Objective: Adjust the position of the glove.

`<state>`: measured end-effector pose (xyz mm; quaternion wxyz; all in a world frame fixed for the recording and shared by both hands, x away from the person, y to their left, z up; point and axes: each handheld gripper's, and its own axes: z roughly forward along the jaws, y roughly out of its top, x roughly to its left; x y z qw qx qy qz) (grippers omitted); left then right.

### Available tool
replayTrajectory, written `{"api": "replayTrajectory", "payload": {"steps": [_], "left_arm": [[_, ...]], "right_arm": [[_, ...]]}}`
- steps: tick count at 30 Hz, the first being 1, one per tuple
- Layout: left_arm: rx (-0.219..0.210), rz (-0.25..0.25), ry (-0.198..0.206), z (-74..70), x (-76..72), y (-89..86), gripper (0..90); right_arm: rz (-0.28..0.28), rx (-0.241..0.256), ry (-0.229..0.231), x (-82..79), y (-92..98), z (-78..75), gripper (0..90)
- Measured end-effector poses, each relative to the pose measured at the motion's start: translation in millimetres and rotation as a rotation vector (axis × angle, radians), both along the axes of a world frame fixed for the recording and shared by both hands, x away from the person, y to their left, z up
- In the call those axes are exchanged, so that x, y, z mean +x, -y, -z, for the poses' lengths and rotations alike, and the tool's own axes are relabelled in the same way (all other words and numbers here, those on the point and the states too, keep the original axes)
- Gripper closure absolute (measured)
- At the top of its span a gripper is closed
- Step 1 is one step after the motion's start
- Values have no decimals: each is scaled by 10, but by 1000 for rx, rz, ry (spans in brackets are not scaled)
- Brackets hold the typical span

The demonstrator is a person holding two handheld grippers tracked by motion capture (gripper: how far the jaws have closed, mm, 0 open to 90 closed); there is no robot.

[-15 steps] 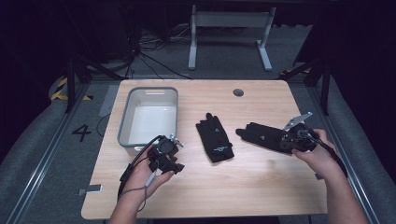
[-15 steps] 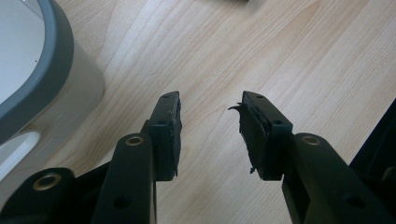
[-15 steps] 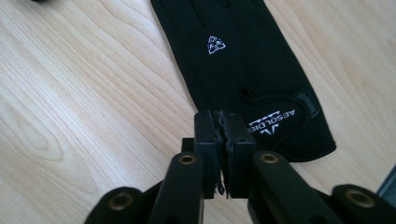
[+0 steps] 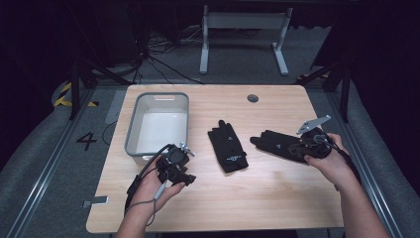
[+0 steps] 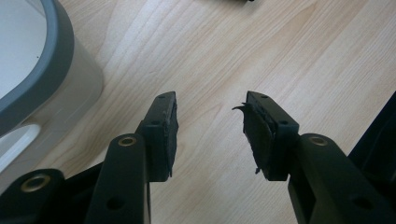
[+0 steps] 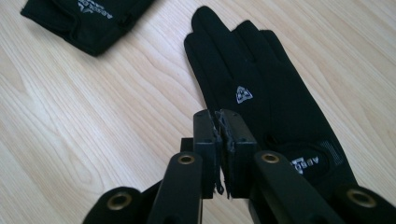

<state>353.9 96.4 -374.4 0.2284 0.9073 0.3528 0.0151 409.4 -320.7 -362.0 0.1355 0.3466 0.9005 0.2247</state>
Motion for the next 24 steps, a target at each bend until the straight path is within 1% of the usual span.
{"api": "replayTrajectory", "payload": {"steps": [1, 2, 3, 4, 5, 6, 8, 9, 10, 11, 12, 13, 14, 15, 17, 18, 20, 21, 23, 24], "left_arm": [[0, 0, 0, 0, 0, 0, 562], [4, 2, 6, -5, -10, 13, 574], [4, 2, 6, -5, -10, 13, 585], [6, 1, 8, -7, -15, 22, 585], [3, -1, 15, -10, -26, 38, 597], [1, 3, 17, -11, -28, 41, 597], [1, 4, 15, -5, -32, 43, 597], [1, 4, 15, -5, -32, 43, 596], [4, 3, 15, -2, -34, 43, 596], [7, 3, 17, 1, -35, 42, 592], [8, 3, 18, 3, -37, 39, 592], [8, 0, 31, 11, -42, 29, 592], [14, -5, 37, 14, -46, 23, 592], [14, -5, 37, 14, -46, 23, 592], [22, -14, 54, 27, -53, 5, 593], [31, -19, 61, 43, -61, -10, 594], [38, -21, 59, 50, -63, -15, 598], [44, -22, 63, 56, -67, -19, 601], [34, -28, 58, 70, -65, -26, 603], [34, -28, 58, 70, -65, -26, 603]], "right_arm": [[0, 0, 0, 0, 0, 0, 854], [6, -10, -22, 59, -57, 22, 806], [6, -10, -22, 59, -57, 22, 806], [9, -12, -47, 99, -92, 40, 767], [-7, -37, -58, 188, -188, 85, 742], [-20, -41, -60, 213, -225, 100, 739], [-42, -30, -78, 291, -312, 145, 739], [-48, -26, -82, 330, -350, 169, 739], [-48, -26, -82, 330, -350, 169, 739], [-51, -43, -81, 399, -426, 205, 737], [-51, -43, -81, 399, -426, 205, 737], [-53, -38, -86, 461, -492, 233, 721], [-53, -34, -92, 491, -521, 245, 712], [-53, -34, -92, 491, -521, 245, 712], [-50, -40, -85, 549, -571, 258, 709], [-47, -37, -85, 607, -613, 268, 709], [-45, -34, -87, 639, -627, 275, 707], [-39, -48, -101, 718, -650, 302, 697], [-24, -68, -109, 782, -657, 328, 682], [-24, -68, -109, 782, -657, 328, 682]]}}
